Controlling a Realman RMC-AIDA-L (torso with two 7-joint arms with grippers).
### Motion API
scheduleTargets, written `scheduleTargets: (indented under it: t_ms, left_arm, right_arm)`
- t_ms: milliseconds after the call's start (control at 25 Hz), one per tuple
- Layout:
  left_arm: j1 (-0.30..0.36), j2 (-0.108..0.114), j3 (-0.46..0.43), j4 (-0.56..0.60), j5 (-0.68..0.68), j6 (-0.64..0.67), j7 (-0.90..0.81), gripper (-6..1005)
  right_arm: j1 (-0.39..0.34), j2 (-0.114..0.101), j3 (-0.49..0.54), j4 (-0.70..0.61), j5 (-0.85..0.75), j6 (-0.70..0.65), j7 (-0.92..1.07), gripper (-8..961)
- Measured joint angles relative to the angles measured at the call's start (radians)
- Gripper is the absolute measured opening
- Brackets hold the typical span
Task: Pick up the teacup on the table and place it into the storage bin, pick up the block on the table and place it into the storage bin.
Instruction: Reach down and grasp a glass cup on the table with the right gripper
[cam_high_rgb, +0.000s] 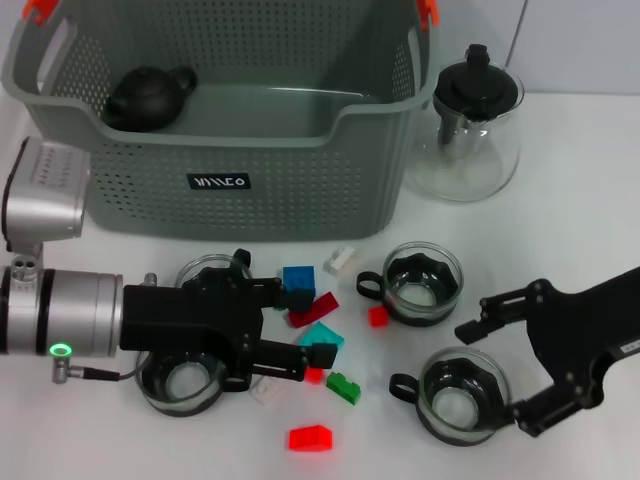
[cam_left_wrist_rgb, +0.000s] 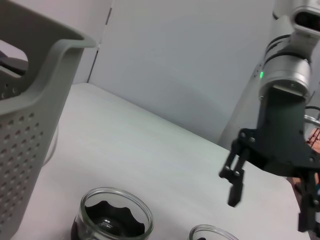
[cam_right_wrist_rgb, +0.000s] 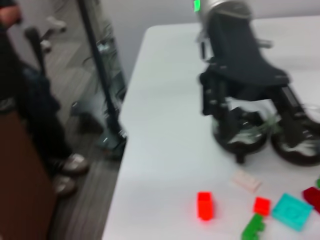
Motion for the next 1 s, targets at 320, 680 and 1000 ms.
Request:
scheduleTargets:
  t_ms: [320,680,1000]
  left_arm:
    - [0.000,-0.015,0.000,-0.002,-0.003,-0.012,-0.003,854]
    - [0.000,-0.014,-0.006,-0.002,-0.003,-0.012,-0.003,853]
    - [0.002,-0.014,-0.013,-0.002,-0.003,-0.018,-0.001,852]
  right_arm:
    - [0.002,0.026,-0.148,-0.134,-0.079,-0.023,0.145,885]
    - [0.007,0.025,-0.368,-0.164,-0.091,0.053,0.294,872]
    - [0.006,0.025,-0.477,-0.159,-0.098,0.142,0.348,860]
